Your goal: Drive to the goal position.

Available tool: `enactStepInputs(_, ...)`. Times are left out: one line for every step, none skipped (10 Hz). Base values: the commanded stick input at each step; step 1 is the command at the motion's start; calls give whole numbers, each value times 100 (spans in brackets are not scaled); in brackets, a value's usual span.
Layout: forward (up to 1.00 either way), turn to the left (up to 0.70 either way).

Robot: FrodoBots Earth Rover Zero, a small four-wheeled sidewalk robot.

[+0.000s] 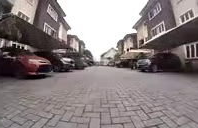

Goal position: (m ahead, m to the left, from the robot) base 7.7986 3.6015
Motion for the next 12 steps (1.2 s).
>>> enactStepInputs(70, 0)
enactStepInputs(70, 0)
enactStepInputs(70, 0)
enactStepInputs(70, 0)
enactStepInputs(70, 0)
enactStepInputs(70, 0)
enactStepInputs(70, 0)
enactStepInputs(70, 0)
enactStepInputs(70, 0)
enactStepInputs(70, 0)
enactStepInputs(70, 0)
enactStepInputs(70, 0)
